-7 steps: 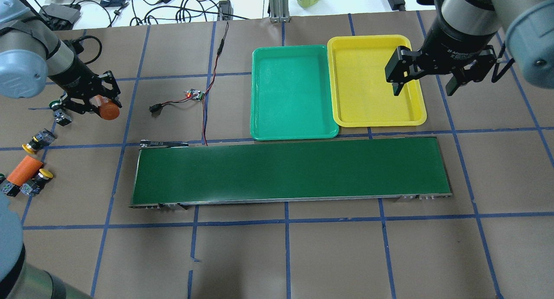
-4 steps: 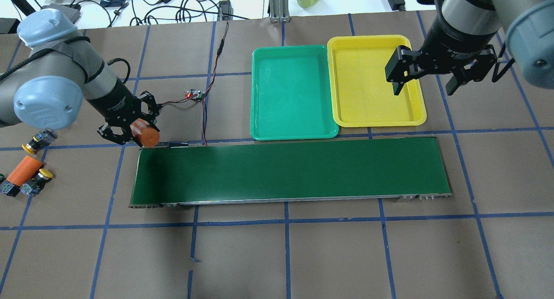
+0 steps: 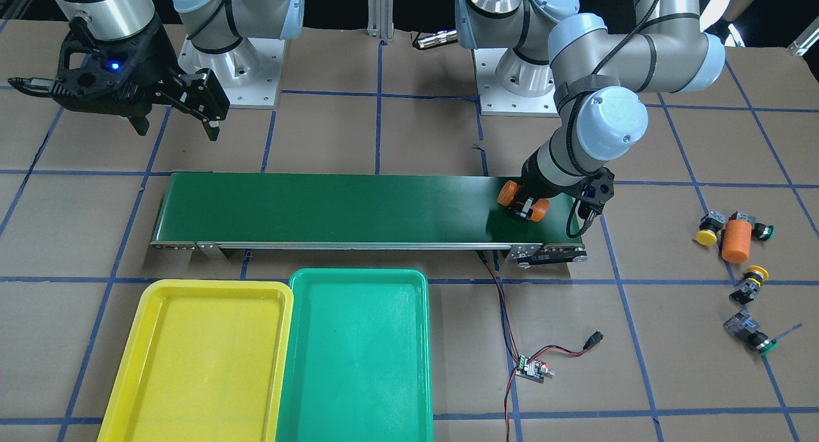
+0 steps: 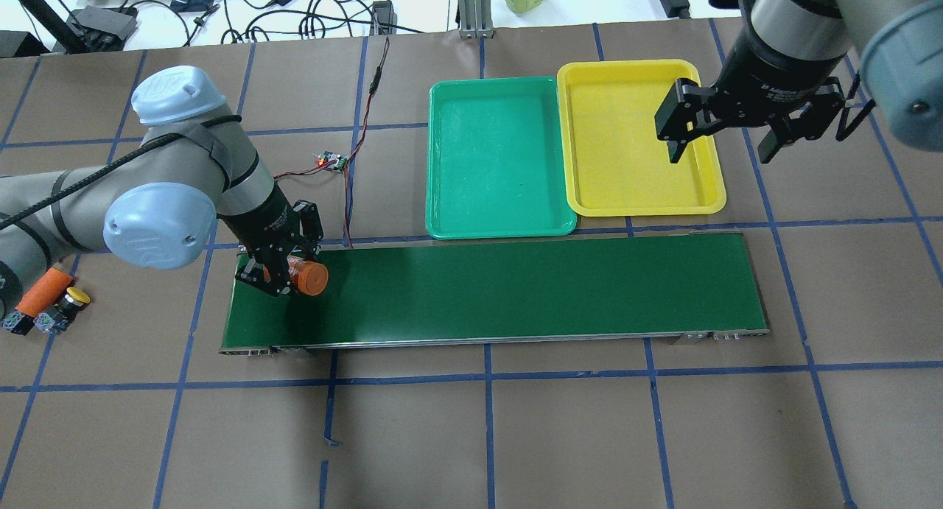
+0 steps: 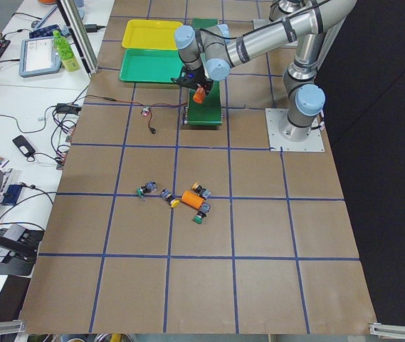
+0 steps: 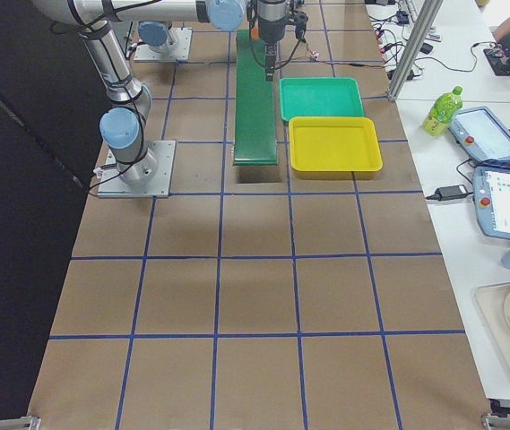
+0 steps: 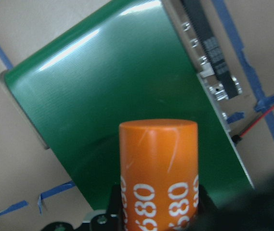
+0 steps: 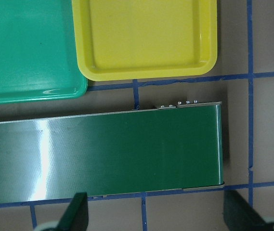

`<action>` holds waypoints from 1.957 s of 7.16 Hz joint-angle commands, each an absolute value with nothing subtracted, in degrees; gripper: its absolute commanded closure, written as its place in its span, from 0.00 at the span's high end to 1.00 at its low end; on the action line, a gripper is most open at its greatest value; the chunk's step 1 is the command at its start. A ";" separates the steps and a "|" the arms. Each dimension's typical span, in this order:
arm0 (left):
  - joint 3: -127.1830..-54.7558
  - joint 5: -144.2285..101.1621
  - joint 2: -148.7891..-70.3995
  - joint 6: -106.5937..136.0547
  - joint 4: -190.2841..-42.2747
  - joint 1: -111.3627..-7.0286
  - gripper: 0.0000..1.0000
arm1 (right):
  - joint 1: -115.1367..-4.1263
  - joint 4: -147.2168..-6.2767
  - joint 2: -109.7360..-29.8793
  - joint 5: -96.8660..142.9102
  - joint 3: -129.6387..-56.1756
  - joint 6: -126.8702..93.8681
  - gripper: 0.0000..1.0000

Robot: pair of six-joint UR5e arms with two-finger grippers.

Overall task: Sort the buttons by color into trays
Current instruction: 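Carry the orange battery with the left gripper onto the green conveyor belt, then open the left gripper and withdraw it from the belt, then grasp the green-capped push button on the table with the left gripper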

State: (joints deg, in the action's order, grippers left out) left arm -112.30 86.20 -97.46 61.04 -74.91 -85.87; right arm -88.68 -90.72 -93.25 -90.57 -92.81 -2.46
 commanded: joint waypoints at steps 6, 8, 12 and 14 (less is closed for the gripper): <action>-109.79 92.28 -96.86 47.47 -73.03 -77.92 1.00 | -88.51 -90.35 -93.25 -90.26 -92.81 -2.29 1.00; -109.08 92.64 -97.99 21.13 -71.99 -65.36 1.00 | -88.50 -90.18 -93.25 -90.18 -92.81 -2.29 1.00; -103.06 91.85 -109.38 -20.16 -52.60 -50.72 1.00 | -88.42 -90.62 -93.16 -90.70 -92.81 -1.94 1.00; -90.50 85.90 -120.00 -25.99 -52.38 -50.80 1.00 | -88.33 -90.27 -93.34 -90.79 -92.73 -1.93 1.00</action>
